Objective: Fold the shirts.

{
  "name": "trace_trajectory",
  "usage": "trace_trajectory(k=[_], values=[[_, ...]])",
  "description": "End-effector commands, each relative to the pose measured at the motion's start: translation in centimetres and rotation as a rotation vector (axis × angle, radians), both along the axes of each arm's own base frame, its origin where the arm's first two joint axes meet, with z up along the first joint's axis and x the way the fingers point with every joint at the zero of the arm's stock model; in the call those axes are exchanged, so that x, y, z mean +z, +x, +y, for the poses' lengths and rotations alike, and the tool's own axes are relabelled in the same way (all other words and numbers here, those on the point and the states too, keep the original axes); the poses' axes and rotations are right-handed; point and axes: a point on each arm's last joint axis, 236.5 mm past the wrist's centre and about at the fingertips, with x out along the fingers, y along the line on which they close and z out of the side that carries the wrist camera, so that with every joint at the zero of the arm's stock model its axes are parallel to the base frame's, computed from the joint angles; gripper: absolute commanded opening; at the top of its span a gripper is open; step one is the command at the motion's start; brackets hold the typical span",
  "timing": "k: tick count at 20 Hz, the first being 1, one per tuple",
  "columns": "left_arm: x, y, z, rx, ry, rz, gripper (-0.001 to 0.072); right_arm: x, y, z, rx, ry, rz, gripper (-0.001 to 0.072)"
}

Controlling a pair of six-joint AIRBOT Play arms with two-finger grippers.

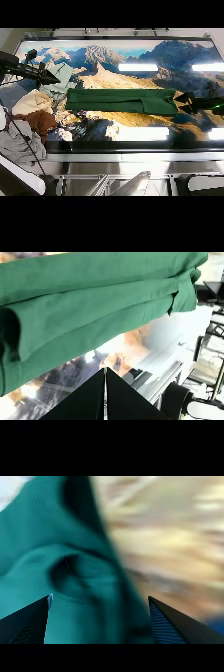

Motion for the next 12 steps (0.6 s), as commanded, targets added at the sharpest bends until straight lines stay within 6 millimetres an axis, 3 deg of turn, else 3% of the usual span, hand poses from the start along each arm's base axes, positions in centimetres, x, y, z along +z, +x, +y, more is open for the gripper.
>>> trace_trajectory(k=[1,3,4,5,6,7,12], values=[[-0.2,-0.3,-2.4,-0.052,0.003,0.003,0.0022,-1.6,0.6,4.3,0.046,0.047,0.031,0.0666],[-1.2,-0.7,-5.1,-0.109,0.004,0.016,0.0022,-1.7,1.3,5.9,0.056,0.054,0.021,0.055],[-1.9,-0.9,-6.5,-0.136,0.014,0.025,0.0021,-1.6,1.4,6.6,0.069,0.058,0.018,0.0428],[-2.7,-1.0,-8.4,-0.165,0.015,0.03,0.0021,-1.5,1.5,7.1,0.082,0.06,0.017,0.0234],[-3.5,-1.2,-10.4,-0.192,0.017,0.034,0.0022,-1.2,1.5,7.4,0.094,0.064,0.014,0.0104],[-4.6,-1.4,-12.7,-0.22,0.02,0.036,0.0021,-1.0,1.4,7.7,0.107,0.074,0.014,0.0033],[-11.1,-4.1,-24.5,-0.335,0.052,0.053,0.0005,-0.4,0.5,8.2,0.147,0.107,0.03,0.0032]])
